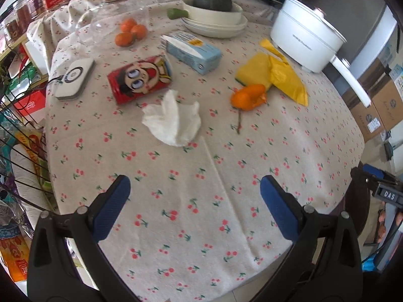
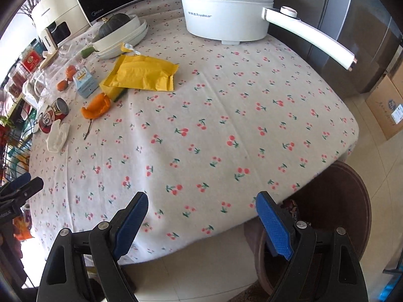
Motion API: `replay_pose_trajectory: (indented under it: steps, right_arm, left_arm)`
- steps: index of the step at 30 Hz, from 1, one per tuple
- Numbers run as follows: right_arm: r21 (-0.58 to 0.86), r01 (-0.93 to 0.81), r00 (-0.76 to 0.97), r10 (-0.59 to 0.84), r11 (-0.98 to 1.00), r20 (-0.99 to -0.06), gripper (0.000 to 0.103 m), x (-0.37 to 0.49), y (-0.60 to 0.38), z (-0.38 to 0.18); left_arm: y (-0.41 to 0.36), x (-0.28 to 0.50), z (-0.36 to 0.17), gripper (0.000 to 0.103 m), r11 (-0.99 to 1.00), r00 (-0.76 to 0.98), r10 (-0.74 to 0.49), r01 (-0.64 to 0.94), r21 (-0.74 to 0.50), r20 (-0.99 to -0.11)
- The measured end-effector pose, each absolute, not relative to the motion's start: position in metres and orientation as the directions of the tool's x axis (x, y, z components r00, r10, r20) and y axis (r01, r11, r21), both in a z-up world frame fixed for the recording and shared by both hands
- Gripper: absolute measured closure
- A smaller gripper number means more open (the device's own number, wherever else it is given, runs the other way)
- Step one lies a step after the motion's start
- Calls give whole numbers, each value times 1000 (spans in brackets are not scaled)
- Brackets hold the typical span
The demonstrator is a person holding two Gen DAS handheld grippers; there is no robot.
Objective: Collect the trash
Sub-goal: 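Move the left gripper to the red cartoon can while the right gripper approaches the yellow snack bag, then grasp the red can with the left gripper while the right gripper grasps the yellow bag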
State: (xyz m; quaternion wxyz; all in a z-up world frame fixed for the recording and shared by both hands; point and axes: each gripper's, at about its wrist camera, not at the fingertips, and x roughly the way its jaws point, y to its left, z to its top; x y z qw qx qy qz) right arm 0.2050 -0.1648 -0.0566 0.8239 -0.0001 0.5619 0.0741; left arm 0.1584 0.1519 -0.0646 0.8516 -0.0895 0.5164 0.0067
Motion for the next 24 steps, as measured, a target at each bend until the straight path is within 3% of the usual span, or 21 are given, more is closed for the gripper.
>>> replay_pose_trajectory:
  steps: [7, 9, 13, 17, 21, 24]
  right_arm:
    - [83, -91, 390, 112, 992, -914, 14, 229, -150, -65]
    - [76, -87, 394, 104, 993, -913, 14, 239, -147, -70]
    - [131, -93, 369, 156, 987, -916, 14, 251, -148, -76]
    - [91, -179, 385, 155, 980, -910, 14, 267, -144, -67]
    - [42, -242, 398, 139, 969, -907, 13, 293, -137, -63]
    - [31, -304, 401, 157, 952, -902, 13, 313, -123, -66]
  left_arm:
    - [208, 191, -72, 1, 934, 544, -33, -283, -220, -839]
    - [205, 211, -76, 1, 958, 526, -37, -223, -180, -850]
    - [190, 255, -74, 2, 998, 502, 47, 17, 64, -864]
    - [192, 293, -77, 5, 992, 438, -22, 122, 36, -899]
    - [184, 312, -96, 22, 976, 362, -14, 208, 66, -932]
    - [188, 313, -108, 29, 984, 332, -30, 175, 30, -943]
